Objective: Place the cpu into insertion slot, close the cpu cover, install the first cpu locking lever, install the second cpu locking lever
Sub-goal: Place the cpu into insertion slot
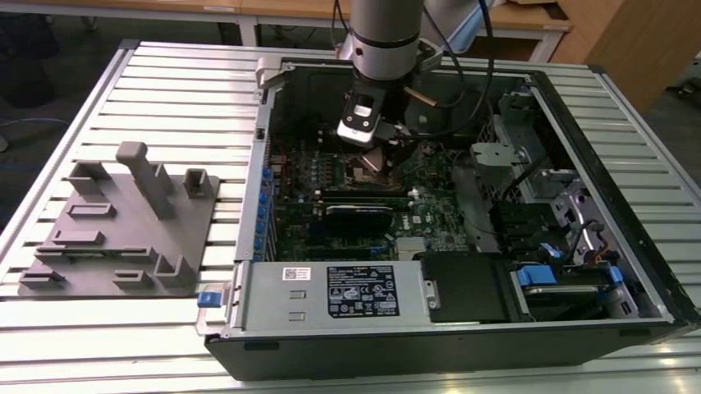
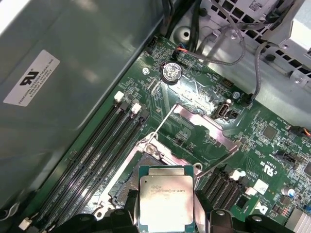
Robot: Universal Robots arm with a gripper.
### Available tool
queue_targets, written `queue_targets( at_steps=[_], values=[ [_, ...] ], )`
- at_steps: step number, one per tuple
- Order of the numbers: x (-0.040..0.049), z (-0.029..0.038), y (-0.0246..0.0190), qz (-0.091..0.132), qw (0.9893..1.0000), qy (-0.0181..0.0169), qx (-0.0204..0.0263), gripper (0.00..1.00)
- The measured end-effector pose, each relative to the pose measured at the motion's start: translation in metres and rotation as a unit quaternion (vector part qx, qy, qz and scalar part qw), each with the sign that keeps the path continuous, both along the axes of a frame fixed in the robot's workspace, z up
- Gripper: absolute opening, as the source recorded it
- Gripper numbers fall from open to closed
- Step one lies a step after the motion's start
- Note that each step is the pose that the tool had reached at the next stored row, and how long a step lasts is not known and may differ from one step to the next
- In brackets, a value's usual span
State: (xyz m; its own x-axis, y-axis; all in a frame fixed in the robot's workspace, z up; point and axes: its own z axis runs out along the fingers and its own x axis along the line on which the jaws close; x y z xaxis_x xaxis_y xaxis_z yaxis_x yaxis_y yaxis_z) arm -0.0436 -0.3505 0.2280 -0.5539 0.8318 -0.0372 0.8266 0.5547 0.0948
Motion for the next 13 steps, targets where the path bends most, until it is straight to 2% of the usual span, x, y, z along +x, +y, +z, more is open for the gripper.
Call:
queue_targets(
  at_steps=[7, 10, 13],
  values=[
    [0.0000, 0.0000, 0.0000, -0.008, 1.0000, 0.0000, 0.0000, 0.54],
    [0.0000, -0.0002, 0.0000, -0.023, 0.9997, 0.0000, 0.0000, 0.54],
    [0.0000, -0.0005, 0.0000, -0.047, 0.9989, 0.0000, -0.0001, 0.54]
  ],
)
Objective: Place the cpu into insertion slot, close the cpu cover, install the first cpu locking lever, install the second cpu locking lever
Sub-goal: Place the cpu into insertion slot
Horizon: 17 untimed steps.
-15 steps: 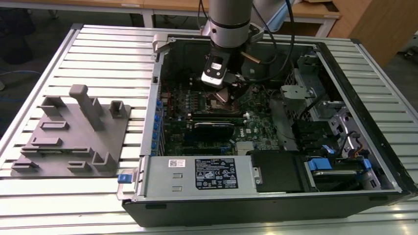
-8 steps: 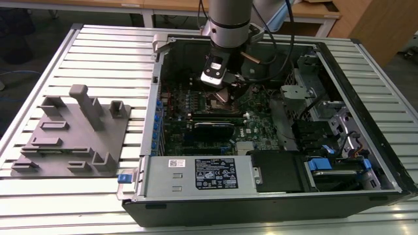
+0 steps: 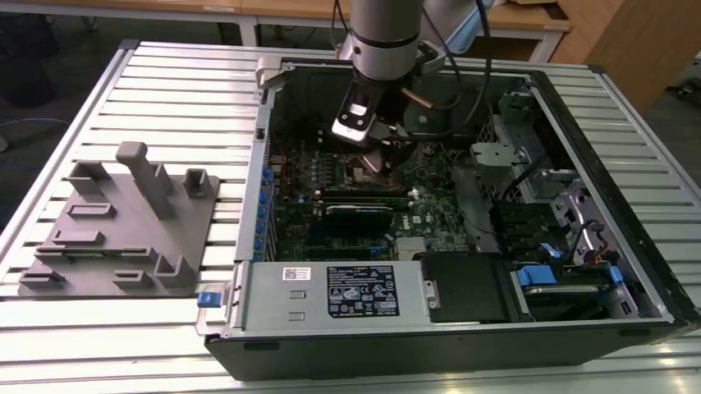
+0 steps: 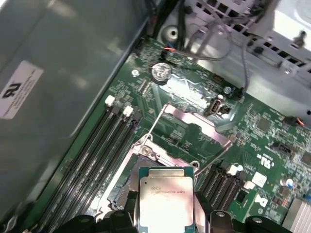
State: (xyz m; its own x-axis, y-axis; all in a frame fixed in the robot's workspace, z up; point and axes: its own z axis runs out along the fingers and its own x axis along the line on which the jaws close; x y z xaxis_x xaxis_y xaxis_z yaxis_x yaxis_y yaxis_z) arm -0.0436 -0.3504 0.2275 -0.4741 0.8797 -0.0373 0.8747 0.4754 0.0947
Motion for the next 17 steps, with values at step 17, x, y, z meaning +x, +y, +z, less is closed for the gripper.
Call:
queue_targets(
  at_steps=[17],
  values=[
    [0.0000, -0.0009, 0.0000, -0.062, 0.9981, 0.0000, 0.0000, 0.54]
  ],
)
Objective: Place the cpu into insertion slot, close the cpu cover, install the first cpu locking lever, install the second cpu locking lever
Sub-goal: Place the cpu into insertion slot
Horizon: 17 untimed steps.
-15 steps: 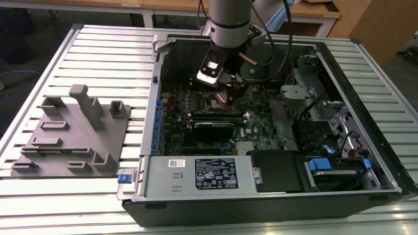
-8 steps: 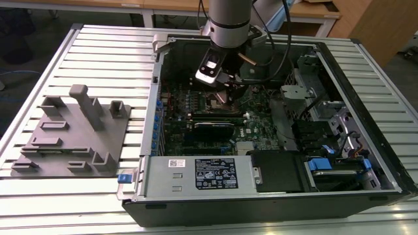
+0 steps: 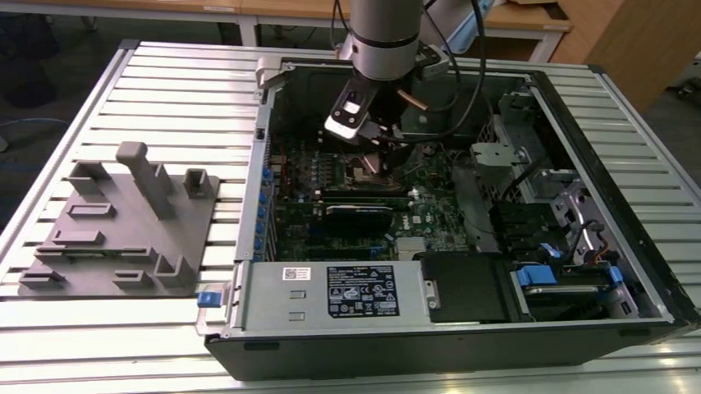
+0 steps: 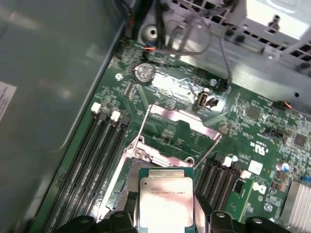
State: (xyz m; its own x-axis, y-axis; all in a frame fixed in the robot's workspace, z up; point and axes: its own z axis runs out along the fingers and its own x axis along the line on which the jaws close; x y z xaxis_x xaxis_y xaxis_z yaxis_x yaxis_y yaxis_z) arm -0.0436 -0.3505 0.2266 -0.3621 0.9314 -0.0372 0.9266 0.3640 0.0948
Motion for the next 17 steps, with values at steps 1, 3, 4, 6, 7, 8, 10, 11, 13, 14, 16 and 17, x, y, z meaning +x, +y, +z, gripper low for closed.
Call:
queue_targets(
  at_steps=[1, 3, 4, 6, 7, 8, 10, 11, 13, 14, 16, 17],
  values=[
    [0.0000, -0.0001, 0.0000, -0.009, 1.0000, 0.0000, 0.0000, 0.54],
    [0.0000, -0.0003, 0.0000, -0.025, 0.9997, 0.0000, 0.0000, 0.54],
    [-0.0001, -0.0002, -0.0001, -0.029, 0.9996, 0.0000, 0.0000, 0.54],
    [-0.0004, -0.0002, 0.0000, -0.032, 0.9995, 0.0000, 0.0000, 0.54],
    [-0.0004, -0.0003, 0.0000, -0.033, 0.9995, 0.0000, 0.0000, 0.54],
    [-0.0006, -0.0003, 0.0000, -0.034, 0.9994, 0.0000, 0.0000, 0.54],
    [-0.0008, -0.0003, 0.0000, -0.036, 0.9994, 0.0000, 0.0000, 0.54],
    [-0.0008, -0.0003, 0.0000, -0.036, 0.9993, 0.0000, 0.0000, 0.54],
    [-0.0010, -0.0003, 0.0000, -0.038, 0.9993, 0.0000, 0.0000, 0.54],
    [-0.0010, -0.0003, 0.0000, -0.039, 0.9992, 0.0000, 0.0000, 0.54],
    [-0.0012, -0.0003, 0.0000, -0.041, 0.9992, 0.0000, 0.0001, 0.54],
    [-0.0012, -0.0003, 0.0000, -0.042, 0.9991, 0.0000, 0.0000, 0.54]
  ],
)
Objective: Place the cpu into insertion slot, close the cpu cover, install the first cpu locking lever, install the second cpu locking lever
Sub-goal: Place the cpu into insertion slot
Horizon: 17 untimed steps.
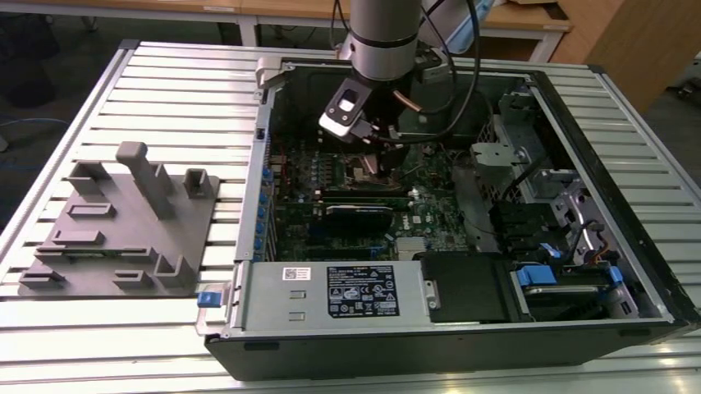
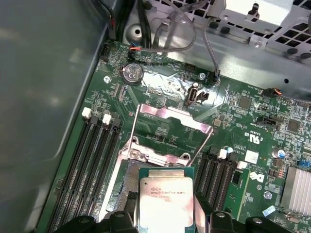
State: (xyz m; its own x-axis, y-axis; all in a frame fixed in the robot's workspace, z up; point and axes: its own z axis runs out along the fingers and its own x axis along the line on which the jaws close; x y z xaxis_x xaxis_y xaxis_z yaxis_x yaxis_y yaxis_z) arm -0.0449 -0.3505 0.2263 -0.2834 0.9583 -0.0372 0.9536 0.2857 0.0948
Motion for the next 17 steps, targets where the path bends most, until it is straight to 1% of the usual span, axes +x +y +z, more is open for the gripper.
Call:
queue_targets(
  at_steps=[8, 12, 14, 16, 17],
  values=[
    [-0.0003, 0.0000, 0.0000, -0.007, 1.0000, 0.0000, 0.0000, 0.54],
    [-0.0003, -0.0002, 0.0000, -0.031, 0.9995, 0.0000, 0.0000, 0.54],
    [-0.0003, -0.0004, 0.0000, -0.048, 0.9989, 0.0000, 0.0000, 0.54],
    [-0.0003, -0.0005, 0.0000, -0.063, 0.9980, 0.0000, 0.0000, 0.54],
    [-0.0004, -0.0004, -0.0001, -0.067, 0.9977, 0.0001, -0.0001, 0.54]
  ],
)
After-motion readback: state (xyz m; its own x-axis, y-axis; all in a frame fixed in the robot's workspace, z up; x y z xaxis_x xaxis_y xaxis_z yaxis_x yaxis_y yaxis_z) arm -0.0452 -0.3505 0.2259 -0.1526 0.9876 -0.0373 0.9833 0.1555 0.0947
